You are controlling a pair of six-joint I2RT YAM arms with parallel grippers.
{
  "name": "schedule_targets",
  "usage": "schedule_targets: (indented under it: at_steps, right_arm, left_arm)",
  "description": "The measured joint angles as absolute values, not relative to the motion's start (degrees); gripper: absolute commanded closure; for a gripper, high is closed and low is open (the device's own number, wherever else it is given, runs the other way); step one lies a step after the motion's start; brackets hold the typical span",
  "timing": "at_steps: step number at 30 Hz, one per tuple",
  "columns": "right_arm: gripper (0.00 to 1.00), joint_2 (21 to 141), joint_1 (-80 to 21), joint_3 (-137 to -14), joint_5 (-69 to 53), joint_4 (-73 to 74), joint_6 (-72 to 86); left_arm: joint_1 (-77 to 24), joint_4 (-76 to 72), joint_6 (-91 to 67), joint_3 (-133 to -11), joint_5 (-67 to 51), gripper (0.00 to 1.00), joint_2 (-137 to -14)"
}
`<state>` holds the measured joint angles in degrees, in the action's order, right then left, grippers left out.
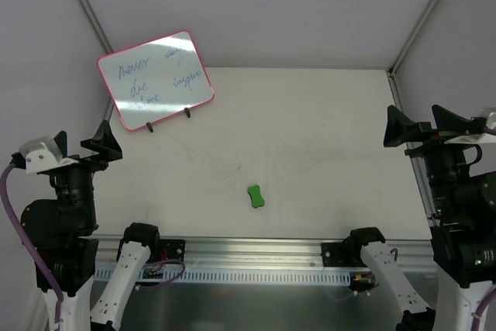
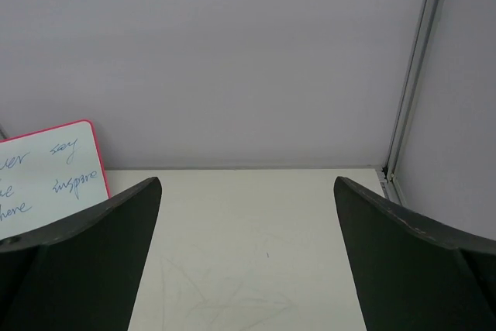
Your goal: Erase the whiteboard
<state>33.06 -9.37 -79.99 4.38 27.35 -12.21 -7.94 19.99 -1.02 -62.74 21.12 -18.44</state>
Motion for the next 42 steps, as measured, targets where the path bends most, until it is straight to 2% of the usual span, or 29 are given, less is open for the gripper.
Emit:
schedule_targets:
  at_steps: [10, 16, 25, 32, 37, 42]
  right_arm:
    - [0.01, 34.0, -9.4, -76.4, 1.9, 27.4, -8.9]
    - [0.01, 34.7, -9.4, -69.4, -3.4, 27.4, -5.3]
    - [0.01, 36.0, -9.4, -53.6, -7.8, 27.6, 0.0]
    - [0.01, 34.8, -9.4, -46.4, -8.4, 28.6, 1.3]
    - [0.01, 33.3, -9.4, -46.0, -10.2, 28.6, 1.3]
    - [0.01, 33.1, -9.4, -46.0, -11.0, 28.6, 1.3]
  left_arm:
    - [-7.9, 20.0, -5.5, -60.1, 21.6, 0.01, -25.0]
    - [-7.9, 20.0, -9.7, -56.9, 21.8, 0.01, -33.5]
    - [-7.0, 19.9, -16.9, -56.0, 21.9, 0.01, -58.8]
    - [1.7, 19.0, -23.2, -59.8, 20.7, 0.01, -81.7]
    - [4.8, 16.7, -24.3, -65.0, 19.6, 0.11, -94.9]
    - [4.9, 15.0, -25.1, -68.2, 17.9, 0.24, -101.9]
